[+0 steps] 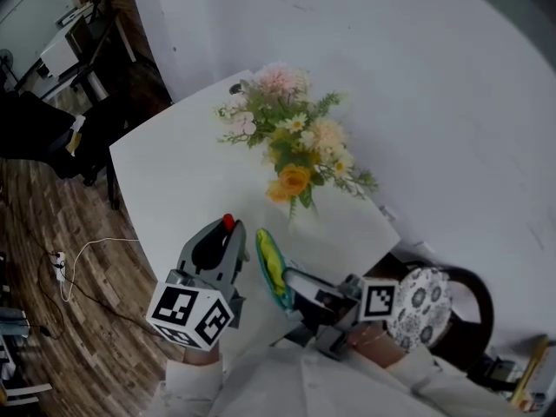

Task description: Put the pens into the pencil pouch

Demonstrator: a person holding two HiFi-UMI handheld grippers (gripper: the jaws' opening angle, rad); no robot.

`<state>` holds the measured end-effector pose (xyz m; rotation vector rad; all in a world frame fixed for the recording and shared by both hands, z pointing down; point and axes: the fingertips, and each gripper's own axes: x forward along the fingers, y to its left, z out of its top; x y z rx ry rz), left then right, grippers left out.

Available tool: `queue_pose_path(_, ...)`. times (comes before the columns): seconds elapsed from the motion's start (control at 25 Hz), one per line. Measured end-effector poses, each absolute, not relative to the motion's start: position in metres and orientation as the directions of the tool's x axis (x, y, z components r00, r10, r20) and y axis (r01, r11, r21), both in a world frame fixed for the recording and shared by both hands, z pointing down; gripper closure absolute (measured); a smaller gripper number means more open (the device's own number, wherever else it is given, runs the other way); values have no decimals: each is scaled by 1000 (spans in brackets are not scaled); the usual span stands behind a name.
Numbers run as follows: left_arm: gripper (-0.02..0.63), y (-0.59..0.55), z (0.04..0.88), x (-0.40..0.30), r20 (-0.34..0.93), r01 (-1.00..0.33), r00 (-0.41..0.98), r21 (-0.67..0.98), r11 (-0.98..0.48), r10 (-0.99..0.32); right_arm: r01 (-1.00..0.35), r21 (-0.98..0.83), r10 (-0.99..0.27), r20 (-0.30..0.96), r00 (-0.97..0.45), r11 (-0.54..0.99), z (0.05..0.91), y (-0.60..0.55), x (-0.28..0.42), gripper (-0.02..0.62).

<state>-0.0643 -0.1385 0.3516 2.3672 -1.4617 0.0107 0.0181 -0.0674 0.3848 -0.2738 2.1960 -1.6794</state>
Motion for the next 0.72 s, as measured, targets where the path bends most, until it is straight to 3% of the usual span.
queue_pose_path(0.28, 540, -135, 297, -47, 39, -829, 519, 266, -492, -854, 55, -960, -369, -158, -916, 276, 386, -69, 19, 552)
queue_pose_path(0.72, 540, -119, 265, -30, -74, -754, 594, 295, -587, -801, 54, -959, -369, -159, -916, 279, 384, -70, 19, 551)
